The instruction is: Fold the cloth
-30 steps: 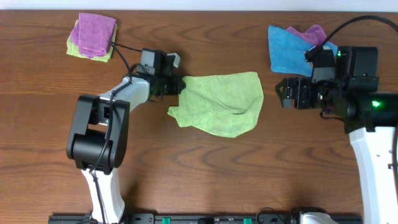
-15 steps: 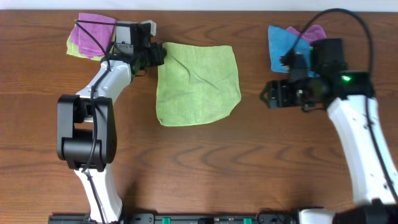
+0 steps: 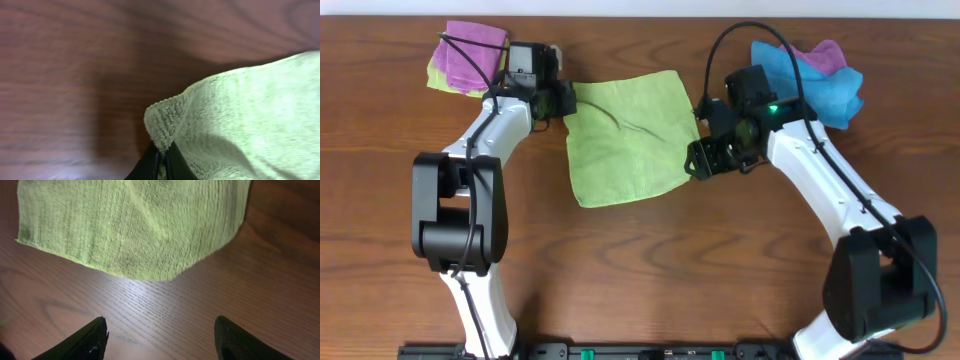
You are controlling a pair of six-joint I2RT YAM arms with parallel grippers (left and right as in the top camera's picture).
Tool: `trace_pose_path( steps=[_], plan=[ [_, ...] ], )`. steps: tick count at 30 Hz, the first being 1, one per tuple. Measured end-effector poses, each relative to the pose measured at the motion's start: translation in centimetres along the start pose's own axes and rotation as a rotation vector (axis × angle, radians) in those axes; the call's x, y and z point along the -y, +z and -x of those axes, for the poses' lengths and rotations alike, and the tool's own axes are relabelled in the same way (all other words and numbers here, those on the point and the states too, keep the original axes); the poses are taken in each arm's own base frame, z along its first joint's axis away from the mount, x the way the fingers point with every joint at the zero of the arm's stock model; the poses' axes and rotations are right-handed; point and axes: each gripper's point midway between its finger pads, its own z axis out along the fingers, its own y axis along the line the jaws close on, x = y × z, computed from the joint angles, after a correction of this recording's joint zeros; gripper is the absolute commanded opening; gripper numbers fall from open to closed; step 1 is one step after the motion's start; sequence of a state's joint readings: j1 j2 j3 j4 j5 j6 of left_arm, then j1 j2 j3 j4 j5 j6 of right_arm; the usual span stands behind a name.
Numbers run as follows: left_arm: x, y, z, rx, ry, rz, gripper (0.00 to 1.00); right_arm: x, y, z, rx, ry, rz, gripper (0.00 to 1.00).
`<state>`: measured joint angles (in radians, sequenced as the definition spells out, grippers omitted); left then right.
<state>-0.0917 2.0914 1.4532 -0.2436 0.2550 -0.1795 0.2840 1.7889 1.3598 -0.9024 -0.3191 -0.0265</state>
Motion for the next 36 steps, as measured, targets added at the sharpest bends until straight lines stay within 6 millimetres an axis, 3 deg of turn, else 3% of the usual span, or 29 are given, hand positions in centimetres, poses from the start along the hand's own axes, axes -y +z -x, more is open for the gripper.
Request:
trace_pose_path(
  steps=[7, 15, 19, 20, 22, 23, 26, 28, 29, 30, 32, 33, 36],
  plan=[
    [-1.8, -0.5, 0.2, 0.012, -0.006, 0.091, 0.06, 0.0, 0.0, 0.6, 0.024, -0.008, -0.002, 0.67],
    [-3.7, -5.4, 0.5, 0.008, -0.006, 0.263, 0.06, 0.1, -0.1, 1.6, 0.066, -0.018, -0.004, 0.68],
    [-4.7, -6.4, 0.0, -0.011, -0.005, 0.334, 0.10, 0.1, -0.1, 1.9, 0.078, -0.017, -0.004, 0.70],
    [-4.9, -6.5, -0.2, -0.020, -0.001, 0.345, 0.21, 0.1, -0.1, 1.9, 0.078, -0.016, -0.004, 0.70],
    [-5.2, -6.6, -0.5, -0.030, 0.006, 0.361, 0.77, 0.1, -0.1, 2.0, 0.079, -0.014, -0.004, 0.70],
    [-5.3, -6.6, -0.5, -0.033, 0.006, 0.367, 0.96, 0.1, -0.1, 2.0, 0.079, -0.014, -0.004, 0.70],
    [-5.6, -6.8, -1.1, -0.056, 0.009, 0.384, 0.90, 0.1, -0.1, 2.0, 0.079, -0.013, -0.003, 0.67],
    [-5.8, -6.9, -1.5, -0.073, 0.008, 0.394, 0.86, 0.1, -0.1, 2.0, 0.080, -0.011, -0.004, 0.59],
    [-5.9, -7.0, -2.0, -0.091, 0.009, 0.400, 0.79, 0.1, -0.1, 2.0, 0.080, -0.010, -0.004, 0.52],
    [-6.0, -7.0, -2.3, -0.105, 0.006, 0.406, 0.62, 0.1, -0.1, 2.0, 0.081, -0.013, -0.004, 0.33],
    [-6.2, -7.3, -3.3, -0.146, 0.005, 0.412, 0.10, 0.1, -0.1, 2.1, 0.086, -0.014, -0.005, 0.04],
    [-6.2, -7.5, -3.9, -0.172, 0.007, 0.413, 0.06, 0.1, -0.1, 2.3, 0.091, -0.019, -0.005, 0.02],
    [-5.8, -8.7, -5.2, -0.232, 0.005, 0.405, 0.06, 0.2, 0.1, 2.6, 0.102, -0.018, -0.006, 0.01]
  ],
)
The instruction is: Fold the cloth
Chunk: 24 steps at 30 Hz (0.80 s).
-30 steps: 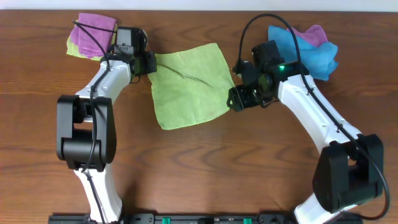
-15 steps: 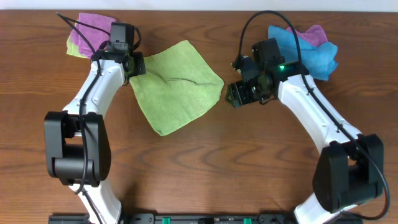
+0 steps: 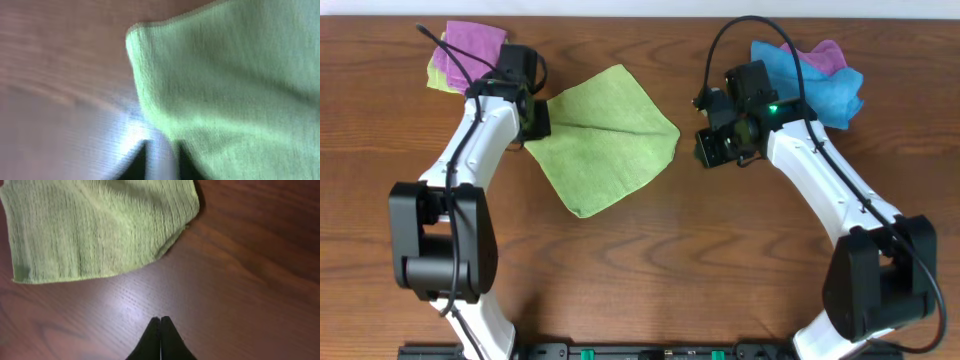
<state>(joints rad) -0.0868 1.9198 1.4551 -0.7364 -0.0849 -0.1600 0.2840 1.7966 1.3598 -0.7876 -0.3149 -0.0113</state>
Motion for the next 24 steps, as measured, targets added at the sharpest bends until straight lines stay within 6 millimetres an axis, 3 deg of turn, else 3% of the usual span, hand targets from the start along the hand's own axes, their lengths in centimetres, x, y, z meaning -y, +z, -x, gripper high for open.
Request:
trace_pose_path(
  steps=[6, 13, 18, 24],
  plan=[
    [0.9, -2.0, -0.6, -0.002, -0.009, -0.028, 0.06, 0.9, 2.8, 0.1, -0.022, 0.006, 0.004, 0.01],
    [5.1, -2.4, -3.4, -0.066, 0.052, -0.077, 0.06, 1.5, 6.2, 0.0, -0.042, 0.014, 0.033, 0.02],
    [7.1, -1.0, -6.7, -0.114, 0.087, -0.067, 0.06, 1.2, 7.5, 0.5, -0.023, 0.002, 0.055, 0.01],
    [5.9, 1.3, -10.9, -0.210, 0.058, -0.028, 0.06, -0.2, 8.2, 1.6, 0.019, -0.044, 0.074, 0.01]
  ],
)
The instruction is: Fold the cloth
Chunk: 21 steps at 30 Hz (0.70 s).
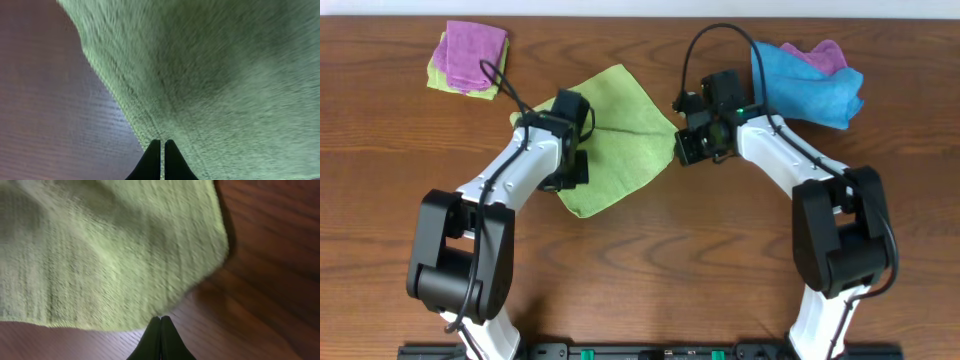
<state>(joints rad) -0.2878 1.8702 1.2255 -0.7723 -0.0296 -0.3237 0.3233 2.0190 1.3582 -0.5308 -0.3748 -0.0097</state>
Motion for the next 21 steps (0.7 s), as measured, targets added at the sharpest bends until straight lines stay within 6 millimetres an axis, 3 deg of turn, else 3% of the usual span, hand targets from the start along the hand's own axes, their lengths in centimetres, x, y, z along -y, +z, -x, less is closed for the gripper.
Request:
trace_pose_path(
  steps=[11, 21],
  plan=[
    [0.3, 1.6, -1.1, -0.014, -0.023, -0.027, 0.06, -0.2, 2.1, 0.1, 0.003, 0.008, 0.007, 0.01],
    [0.2, 2.5, -2.0, -0.021, -0.044, -0.040, 0.06, 0.2, 1.4, -0.8, -0.054, 0.064, -0.006, 0.01]
  ],
)
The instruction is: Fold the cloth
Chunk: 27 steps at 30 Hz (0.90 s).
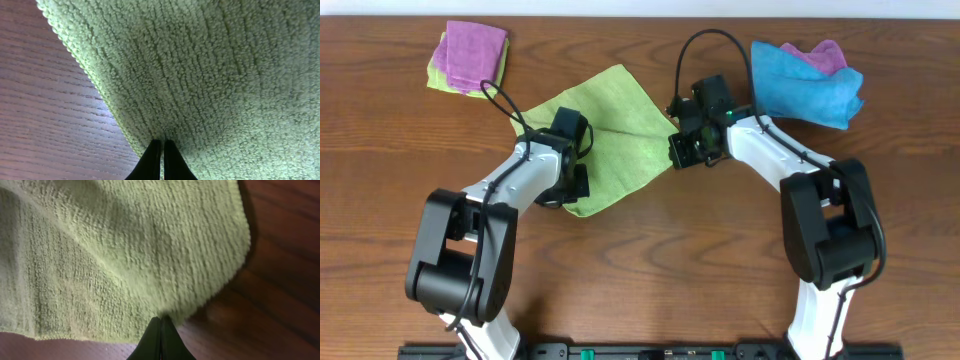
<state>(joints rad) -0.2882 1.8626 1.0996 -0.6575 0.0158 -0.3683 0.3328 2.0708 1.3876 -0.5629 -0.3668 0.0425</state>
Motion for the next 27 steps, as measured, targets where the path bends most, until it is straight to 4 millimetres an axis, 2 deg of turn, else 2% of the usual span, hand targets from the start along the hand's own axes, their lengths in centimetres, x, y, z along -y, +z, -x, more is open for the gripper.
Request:
trace_pose_path(
  steps=[4, 8, 13, 21, 27],
  plan=[
    [0.0, 0.0, -0.1, 0.006, -0.002, -0.002, 0.06, 0.9, -1.0, 1.1, 0.023, 0.021, -0.008, 0.01],
    [-0.2, 0.0, -0.2, 0.003, -0.002, 0.006, 0.06, 1.9, -1.4, 1.1, 0.024, 0.043, -0.017, 0.01],
    [-0.7, 0.0, -0.8, -0.021, 0.001, 0.032, 0.06, 1.8, -1.4, 1.2, 0.028, 0.040, -0.018, 0.01],
    [-0.8, 0.0, -0.9, -0.025, 0.001, 0.037, 0.06, 0.3, -0.4, 1.2, 0.024, 0.002, -0.005, 0.01],
    [-0.8, 0.0, -0.9, -0.025, 0.001, 0.037, 0.06, 0.7, 1.1, 0.3, -0.016, 0.014, -0.006, 0.01]
  ],
)
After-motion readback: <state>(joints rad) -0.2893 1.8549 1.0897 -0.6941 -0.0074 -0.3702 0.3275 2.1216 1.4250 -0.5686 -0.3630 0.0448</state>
